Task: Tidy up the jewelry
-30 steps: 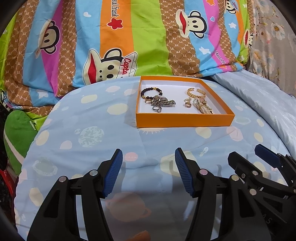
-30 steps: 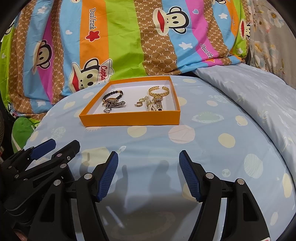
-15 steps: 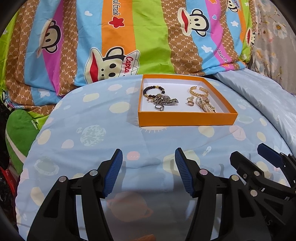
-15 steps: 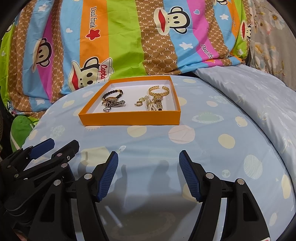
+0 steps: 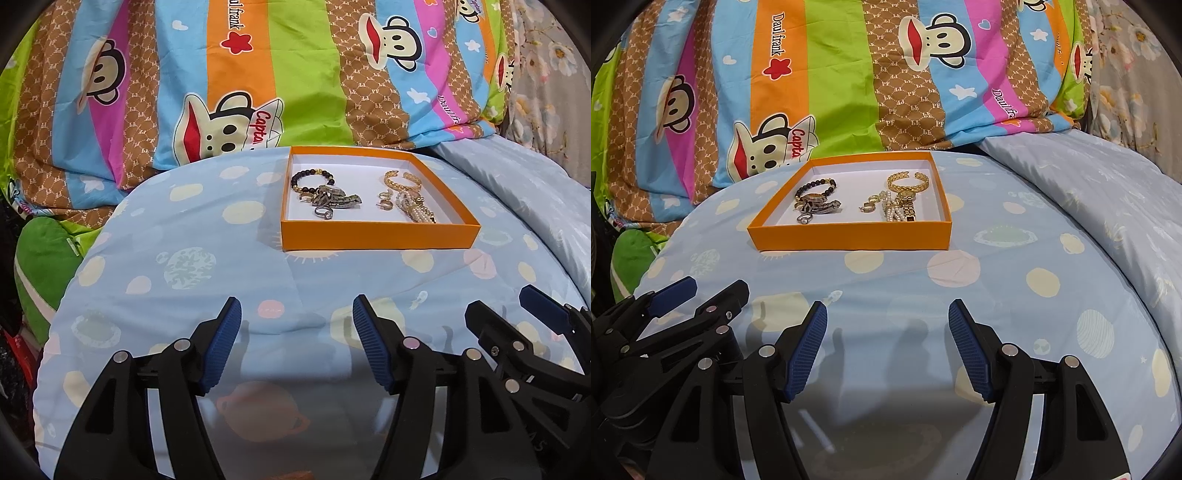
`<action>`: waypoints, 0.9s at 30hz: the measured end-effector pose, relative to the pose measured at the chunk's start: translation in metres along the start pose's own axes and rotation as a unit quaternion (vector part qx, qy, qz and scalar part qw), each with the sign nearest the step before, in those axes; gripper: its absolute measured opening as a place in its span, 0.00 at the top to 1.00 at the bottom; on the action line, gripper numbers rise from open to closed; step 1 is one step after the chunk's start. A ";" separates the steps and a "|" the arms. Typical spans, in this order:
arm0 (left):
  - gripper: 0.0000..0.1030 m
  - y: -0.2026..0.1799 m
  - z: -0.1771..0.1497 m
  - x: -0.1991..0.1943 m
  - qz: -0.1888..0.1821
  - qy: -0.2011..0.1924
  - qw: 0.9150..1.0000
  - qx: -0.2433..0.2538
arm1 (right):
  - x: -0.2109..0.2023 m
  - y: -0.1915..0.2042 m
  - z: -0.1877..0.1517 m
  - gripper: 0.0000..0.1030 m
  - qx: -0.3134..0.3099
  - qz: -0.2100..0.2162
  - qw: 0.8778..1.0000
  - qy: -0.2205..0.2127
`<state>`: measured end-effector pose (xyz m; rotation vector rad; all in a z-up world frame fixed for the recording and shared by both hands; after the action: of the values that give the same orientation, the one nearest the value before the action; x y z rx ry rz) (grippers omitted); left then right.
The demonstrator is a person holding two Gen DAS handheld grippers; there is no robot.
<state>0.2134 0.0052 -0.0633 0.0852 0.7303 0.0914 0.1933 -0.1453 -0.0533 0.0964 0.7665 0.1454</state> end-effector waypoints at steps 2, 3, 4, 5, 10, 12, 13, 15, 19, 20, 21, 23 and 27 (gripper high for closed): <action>0.41 0.000 0.000 0.000 0.000 0.000 1.000 0.000 | 0.000 0.000 0.000 0.35 0.000 -0.001 1.000 0.001; 0.41 0.000 0.000 0.000 0.001 0.001 1.000 0.001 | 0.001 0.001 0.000 0.35 0.000 -0.001 1.000 0.001; 0.41 0.000 0.000 0.000 0.001 0.002 1.000 0.001 | 0.001 0.001 0.000 0.35 0.000 -0.001 1.000 0.001; 0.41 0.000 0.000 0.000 0.001 0.002 1.000 0.001 | 0.001 0.001 0.000 0.35 -0.001 -0.001 1.000 0.001; 0.41 0.000 0.000 0.001 0.001 0.002 1.000 0.000 | 0.000 0.000 0.000 0.35 0.000 -0.001 1.000 0.001; 0.40 0.001 0.000 0.001 0.001 0.001 1.000 -0.001 | 0.000 0.000 0.000 0.35 -0.001 0.000 1.000 0.000; 0.40 0.001 0.000 0.001 0.000 0.000 1.000 -0.001 | 0.000 0.000 0.001 0.35 0.000 0.000 1.000 -0.001; 0.40 0.001 0.000 0.000 -0.001 0.000 1.000 -0.002 | 0.000 0.000 0.000 0.35 -0.001 0.000 1.000 -0.001; 0.40 0.002 0.001 0.000 0.001 -0.002 1.000 -0.002 | 0.000 0.000 0.000 0.35 -0.001 -0.001 1.000 -0.001; 0.40 0.002 0.001 -0.001 0.003 -0.003 1.000 -0.001 | 0.001 -0.001 0.000 0.35 -0.001 -0.002 1.000 0.000; 0.40 0.002 0.001 0.000 0.003 -0.001 1.000 -0.001 | 0.001 -0.001 0.000 0.35 -0.002 -0.002 1.000 0.001; 0.40 0.002 0.001 0.000 0.005 0.000 1.000 -0.001 | 0.001 0.000 0.001 0.35 -0.003 -0.003 1.000 0.001; 0.40 0.002 0.001 0.000 0.008 -0.002 1.000 0.000 | 0.001 0.000 0.002 0.35 -0.004 -0.004 1.000 0.000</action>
<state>0.2145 0.0070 -0.0621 0.0903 0.7266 0.1060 0.1950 -0.1451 -0.0523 0.0846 0.7660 0.1406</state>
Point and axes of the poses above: each gripper's, at about its wrist camera, not at the fingertips, and x roughly the way its jaws point, y to its left, z to its top, the point moved 9 cm from there along x, roughly the way its jaws point, and after that the axes turned 8 degrees about z, right-handed, at the moved point
